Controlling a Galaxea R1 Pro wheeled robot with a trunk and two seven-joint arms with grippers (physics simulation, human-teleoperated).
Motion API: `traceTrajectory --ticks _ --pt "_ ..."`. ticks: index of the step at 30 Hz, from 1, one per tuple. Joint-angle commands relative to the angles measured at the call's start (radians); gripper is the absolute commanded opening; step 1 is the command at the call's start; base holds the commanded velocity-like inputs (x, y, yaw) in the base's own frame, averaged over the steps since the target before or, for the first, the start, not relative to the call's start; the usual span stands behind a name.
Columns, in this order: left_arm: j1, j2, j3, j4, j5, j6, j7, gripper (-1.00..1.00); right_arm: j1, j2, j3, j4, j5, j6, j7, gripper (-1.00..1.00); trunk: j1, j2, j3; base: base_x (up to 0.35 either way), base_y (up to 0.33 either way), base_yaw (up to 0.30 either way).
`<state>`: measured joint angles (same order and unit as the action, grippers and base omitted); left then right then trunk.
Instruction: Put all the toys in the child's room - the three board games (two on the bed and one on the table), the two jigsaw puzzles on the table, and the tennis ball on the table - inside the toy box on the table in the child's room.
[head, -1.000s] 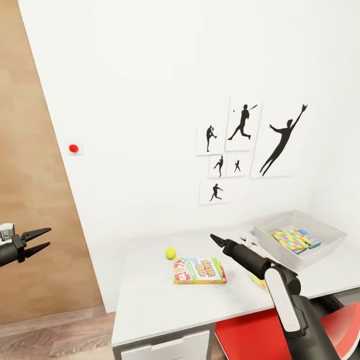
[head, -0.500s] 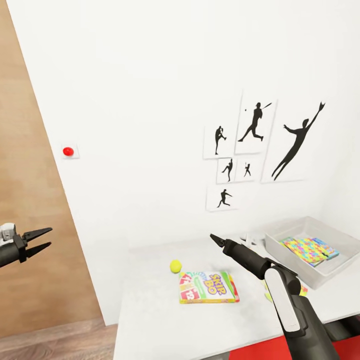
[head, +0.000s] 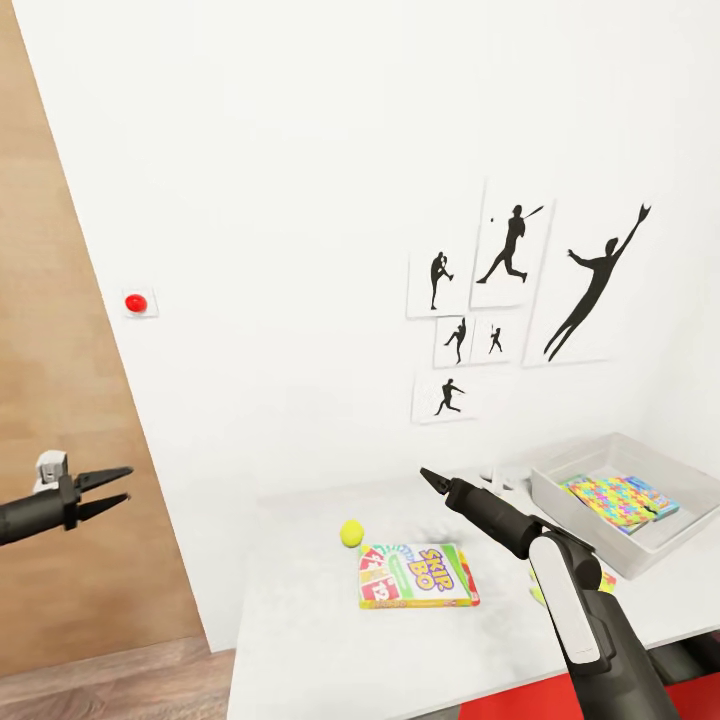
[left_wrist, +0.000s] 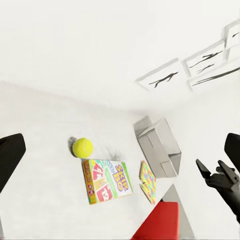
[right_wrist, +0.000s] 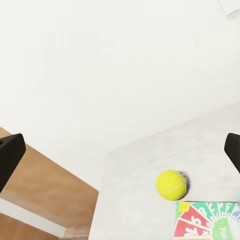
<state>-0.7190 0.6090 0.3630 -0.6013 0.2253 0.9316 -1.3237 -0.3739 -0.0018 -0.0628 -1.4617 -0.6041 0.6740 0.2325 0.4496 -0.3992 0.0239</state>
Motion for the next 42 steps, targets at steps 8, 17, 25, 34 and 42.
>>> traceTrajectory --ticks 8,17,25,34,42 --pt "-0.006 -0.071 -0.087 -0.018 0.001 0.010 -0.005 1.00 -0.004 0.004 -0.001 0.004 0.009 0.007 -0.040 1.00 0.000 -0.001 0.000 0.000 0.000 0.000" --pt "-0.010 -0.188 -0.152 -0.094 -0.020 0.010 0.011 1.00 -0.019 0.078 0.106 -0.001 0.011 0.016 -0.508 1.00 0.000 -0.001 0.000 0.000 0.000 0.000" --pt "-0.013 -0.197 -0.184 -0.107 -0.027 0.009 0.016 1.00 -0.303 0.132 0.144 0.290 0.001 0.022 -0.742 1.00 0.000 -0.001 0.000 0.000 0.000 0.000" --pt "-0.013 -0.192 -0.187 -0.107 -0.027 0.009 0.017 1.00 -0.663 0.129 0.139 0.953 -0.002 -0.140 -0.748 1.00 0.000 -0.001 0.000 0.000 0.000 0.000" --pt "-0.013 -0.188 -0.186 -0.107 -0.029 0.009 0.015 1.00 -0.688 0.122 0.137 1.006 -0.001 -0.164 -0.746 1.00 0.000 -0.001 -0.001 0.000 0.000 0.000"
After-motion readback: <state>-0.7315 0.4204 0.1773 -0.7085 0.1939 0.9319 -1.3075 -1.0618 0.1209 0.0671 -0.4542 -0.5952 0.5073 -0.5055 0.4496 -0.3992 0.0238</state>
